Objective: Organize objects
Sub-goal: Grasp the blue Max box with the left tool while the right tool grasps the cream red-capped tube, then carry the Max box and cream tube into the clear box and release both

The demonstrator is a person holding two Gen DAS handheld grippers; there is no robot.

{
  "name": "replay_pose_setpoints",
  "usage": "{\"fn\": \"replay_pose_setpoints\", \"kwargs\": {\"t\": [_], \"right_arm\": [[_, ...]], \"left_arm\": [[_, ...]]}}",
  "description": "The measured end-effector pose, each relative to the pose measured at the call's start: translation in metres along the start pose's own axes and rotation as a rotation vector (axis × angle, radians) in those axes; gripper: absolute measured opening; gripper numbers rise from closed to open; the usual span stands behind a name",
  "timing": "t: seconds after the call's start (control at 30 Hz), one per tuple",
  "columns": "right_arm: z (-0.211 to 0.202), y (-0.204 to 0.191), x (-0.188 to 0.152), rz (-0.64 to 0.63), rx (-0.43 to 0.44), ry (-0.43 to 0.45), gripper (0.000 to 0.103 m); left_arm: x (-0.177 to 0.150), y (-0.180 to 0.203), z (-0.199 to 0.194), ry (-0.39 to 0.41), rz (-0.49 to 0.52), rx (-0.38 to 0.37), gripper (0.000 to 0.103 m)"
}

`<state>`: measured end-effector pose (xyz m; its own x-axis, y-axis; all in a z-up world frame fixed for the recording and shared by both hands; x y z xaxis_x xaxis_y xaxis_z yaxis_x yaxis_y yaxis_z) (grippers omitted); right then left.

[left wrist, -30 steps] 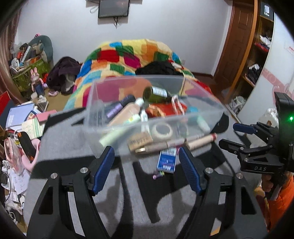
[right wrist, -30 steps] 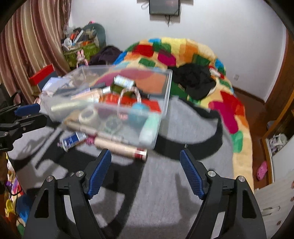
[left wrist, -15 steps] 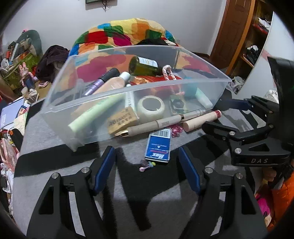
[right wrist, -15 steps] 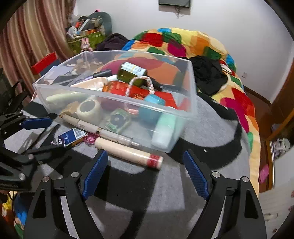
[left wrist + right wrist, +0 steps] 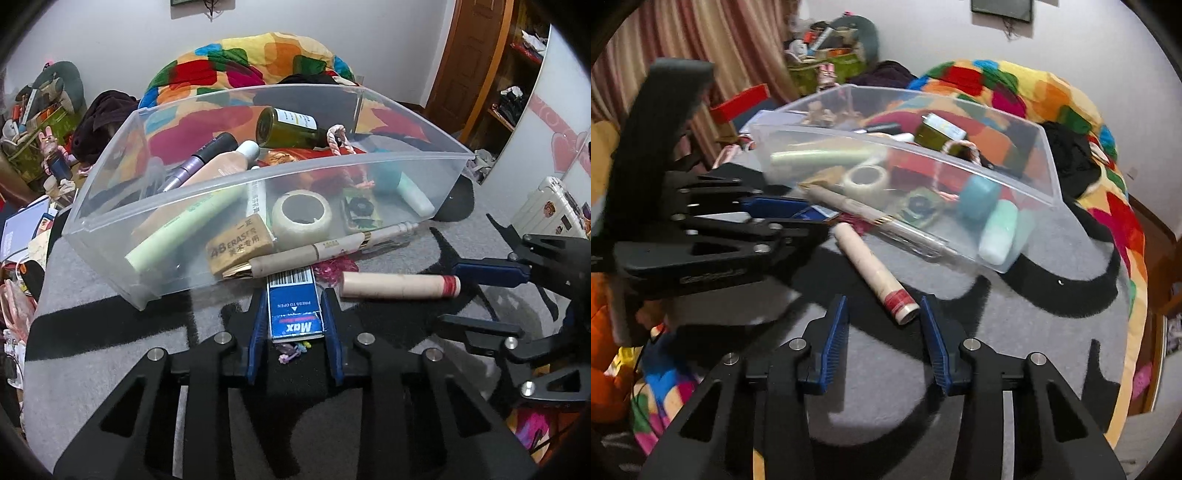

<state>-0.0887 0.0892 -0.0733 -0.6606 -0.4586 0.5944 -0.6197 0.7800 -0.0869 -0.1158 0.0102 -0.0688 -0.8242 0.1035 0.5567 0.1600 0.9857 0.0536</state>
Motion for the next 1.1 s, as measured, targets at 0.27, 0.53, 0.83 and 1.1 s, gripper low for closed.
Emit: {"fn": "replay_pose_setpoints", "kwargs": {"t": [0.27,0.53,0.83,1.1], "right_arm": [[0.011,0.002,0.019,-0.014,-0.028,-0.005,0.047],[0.029,-0.01,0.021,-0.037,-0.007,-0.036,0.025],[0.012,-0.01,0.013,0.035,0.001,0.018,0.014],[-0.021,-0.006,0.024,0.068,-0.021,0.121,0.014]], "left_arm": [[-0.018,-0.012,-0.016,0.023,-0.014,-0.037,0.027],[-0.031,-0.022,-0.029,0.044,-0.022,-0.036,0.027],[-0.025,-0.026,-0.049,0.11,-0.049,-0.034,0.027],[-0.007,-0.022,-0.067,0.191,-0.061,-0.036,0.027]]}}
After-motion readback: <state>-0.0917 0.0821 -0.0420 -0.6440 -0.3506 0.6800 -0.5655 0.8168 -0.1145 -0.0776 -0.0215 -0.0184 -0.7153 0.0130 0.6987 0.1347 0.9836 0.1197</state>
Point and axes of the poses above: each gripper's, at about its wrist camera, not at the fingertips, and z roughly the way its jaws point, y to its right, x to its top, the point moved 1 cm from there along z, roughly the way its jaws point, and after that the axes turned 1 degree about z, right-handed, at the moved point
